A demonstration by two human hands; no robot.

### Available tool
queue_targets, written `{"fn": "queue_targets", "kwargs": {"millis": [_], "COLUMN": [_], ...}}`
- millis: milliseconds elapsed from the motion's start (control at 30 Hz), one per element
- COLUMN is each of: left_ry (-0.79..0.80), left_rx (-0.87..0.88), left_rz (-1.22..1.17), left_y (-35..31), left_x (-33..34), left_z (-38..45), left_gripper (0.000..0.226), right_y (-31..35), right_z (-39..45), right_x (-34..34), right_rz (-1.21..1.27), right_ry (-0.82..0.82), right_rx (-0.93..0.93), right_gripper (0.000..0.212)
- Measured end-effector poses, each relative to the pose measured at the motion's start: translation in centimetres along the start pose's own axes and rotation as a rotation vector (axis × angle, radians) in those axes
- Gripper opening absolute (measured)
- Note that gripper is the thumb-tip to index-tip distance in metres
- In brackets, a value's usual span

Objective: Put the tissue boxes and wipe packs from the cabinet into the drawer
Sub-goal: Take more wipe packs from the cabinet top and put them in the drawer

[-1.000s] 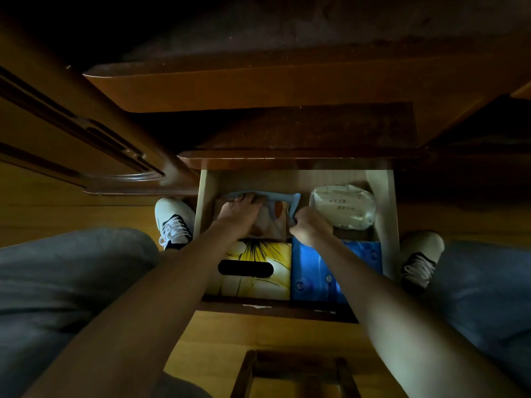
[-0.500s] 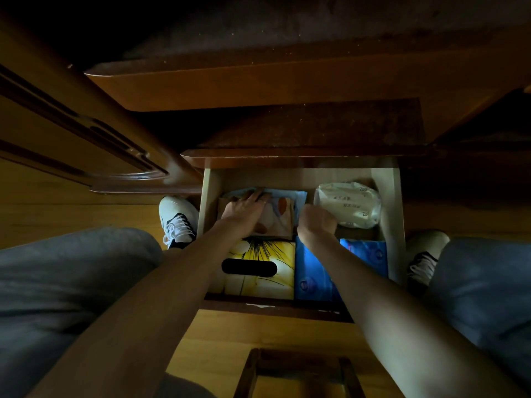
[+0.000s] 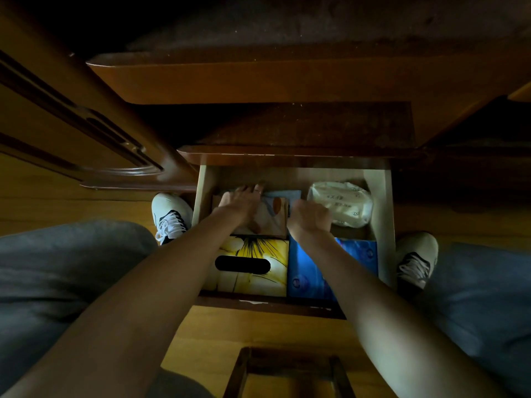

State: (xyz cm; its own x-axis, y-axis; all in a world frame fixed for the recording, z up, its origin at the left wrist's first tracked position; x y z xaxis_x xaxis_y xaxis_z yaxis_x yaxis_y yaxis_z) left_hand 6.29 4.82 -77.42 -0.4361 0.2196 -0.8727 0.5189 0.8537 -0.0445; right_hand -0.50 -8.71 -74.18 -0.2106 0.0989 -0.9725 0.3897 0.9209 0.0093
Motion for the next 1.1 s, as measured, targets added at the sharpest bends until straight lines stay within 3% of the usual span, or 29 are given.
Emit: {"fn": "queue_targets", "kwargs": {"millis": [133,300,433,533,667,733,800,867,967,1100], "left_ry": [0.039,-0.041,-0.355,-0.262,-0.176,-0.171,-0.181,-0.218,-0.237,-0.267], "left_rx": [0.130,0.116,0.000,0.019,0.004,0.025,0.037,0.019,0.032,0.060], "left_rz": [0.140,0.031,-0.153,-0.099,-0.126,-0.113,-0.068,-0.052,-0.074,-0.096], "left_y": [-0.7,-0.2,0.5,0.5,0.4,0.0,-0.3,-0.4,-1.6,-2.8], "left_x": [0.0,-0.4,-3.6,-2.6,-1.7,-2.1,-2.2,-2.4,-2.2,-1.5], "left_z": [0.3,-0.4,-0.9,-1.7,-2.6,-2.9,-3.5,-4.0,-4.5,-5.0], "left_gripper": [0.115,0.108,0.059,0.041,0.046,0.051,0.057,0.059,0.059,0.058], "right_y": [-0.5,-2.2,-2.8,-2.6,-2.6,-3.3,-4.3,-5.8,-7.7,-7.8], "right_z": [0.0,-0.7,-1.2,-1.8,-3.4,-3.6,-2.7,-0.6,2.1,1.9], "right_x": [-0.5,-0.1,0.1,0.7,1.4,-0.3,-2.1,-2.7,-1.6,1.3], "right_rz": [0.041,0.080,0.203,0.238,0.313,0.308,0.247,0.198,0.121,0.091], "right_ry": [-0.040,-0.070,-0.099,-0.091,-0.082,-0.228,-0.333,-0.282,-0.080,0.103], "right_rx": [0.015,0.019,0.056,0.033,-0.010,-0.056,-0.125,-0.138,-0.130,-0.176], "right_gripper": [0.019,0.028,0.028,0.027,0.023,0.023,0.039,0.057,0.077,0.073]}}
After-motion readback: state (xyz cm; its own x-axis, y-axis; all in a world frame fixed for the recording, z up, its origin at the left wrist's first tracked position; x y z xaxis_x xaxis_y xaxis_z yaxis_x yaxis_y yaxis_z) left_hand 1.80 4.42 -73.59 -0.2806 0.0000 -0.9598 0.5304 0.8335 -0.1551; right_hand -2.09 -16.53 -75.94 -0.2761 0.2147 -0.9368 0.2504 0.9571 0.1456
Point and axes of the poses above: each hand's wrist, its own z-axis towards the middle knuckle, its own x-axis out of the palm, y = z × x, the point moved 10 cm from there along z, towards the middle knuckle, and after that the axes turned 15 degrees about -y, right-handed, at the moved point
